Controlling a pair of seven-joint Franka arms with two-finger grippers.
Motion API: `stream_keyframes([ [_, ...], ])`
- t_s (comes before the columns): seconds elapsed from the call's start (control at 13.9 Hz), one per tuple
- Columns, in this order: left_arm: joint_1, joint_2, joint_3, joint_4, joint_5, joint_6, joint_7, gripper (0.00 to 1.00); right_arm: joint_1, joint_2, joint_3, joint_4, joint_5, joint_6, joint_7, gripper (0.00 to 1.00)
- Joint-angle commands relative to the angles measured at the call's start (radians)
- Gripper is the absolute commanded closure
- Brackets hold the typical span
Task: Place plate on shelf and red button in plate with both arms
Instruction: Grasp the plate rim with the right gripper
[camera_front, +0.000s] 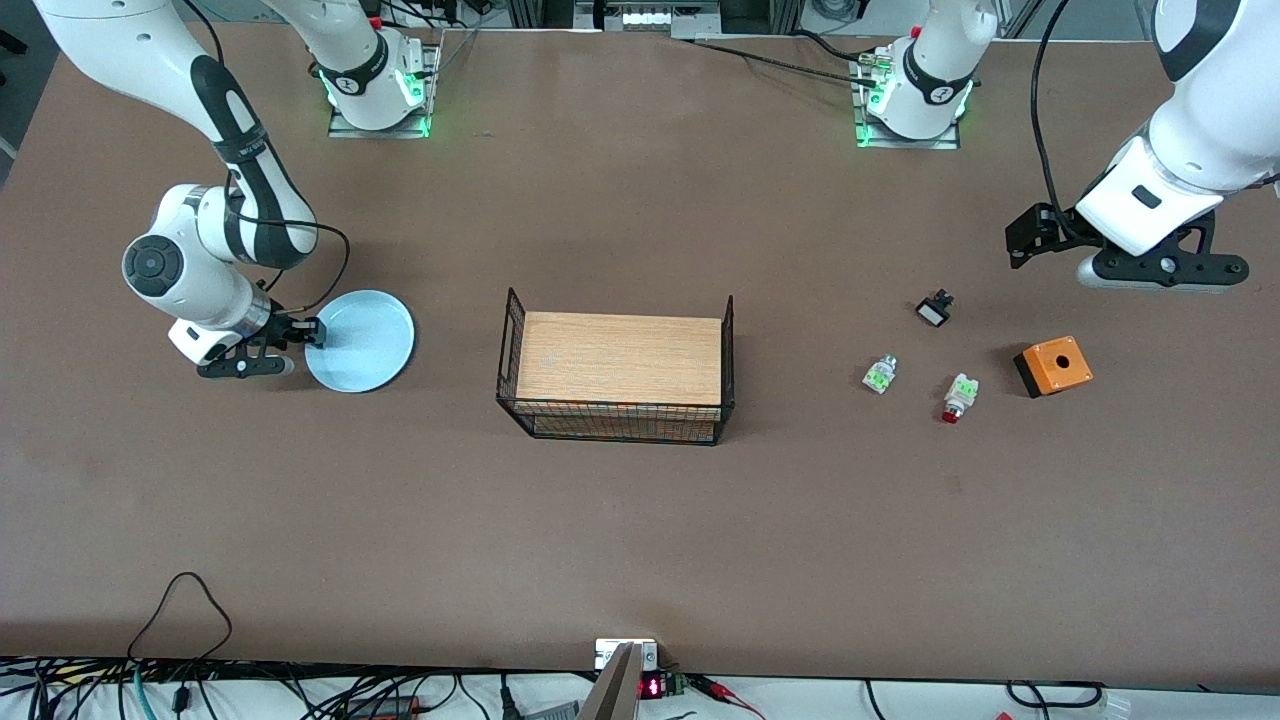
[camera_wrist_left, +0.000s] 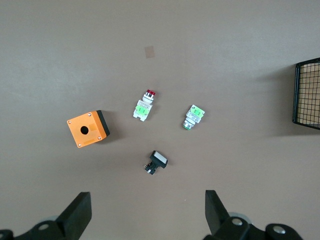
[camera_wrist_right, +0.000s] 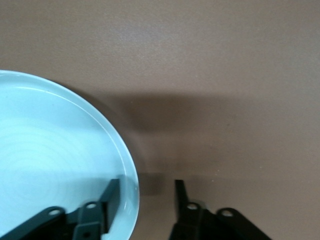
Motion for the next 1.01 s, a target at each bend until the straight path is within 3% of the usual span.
stream_keyframes([
  [0.0,0.004,0.007,-0.002,0.028,-0.019,-0.025,-0.002,0.00,0.016,0.007,0.003,0.004,0.002,0.009,-0.015,0.85],
  [0.22,0.006,0.009,-0.002,0.028,-0.019,-0.025,-0.002,0.00,0.022,0.007,0.003,0.008,0.002,0.002,-0.015,0.99],
  [0.58,0.006,0.009,-0.002,0.028,-0.020,-0.025,-0.002,0.00,0.019,-0.060,0.005,0.021,0.006,-0.113,-0.004,1.00],
  [0.94,0.004,0.007,-0.002,0.028,-0.019,-0.027,-0.001,0.00,0.020,-0.220,0.005,0.071,0.014,-0.346,0.040,1.00],
])
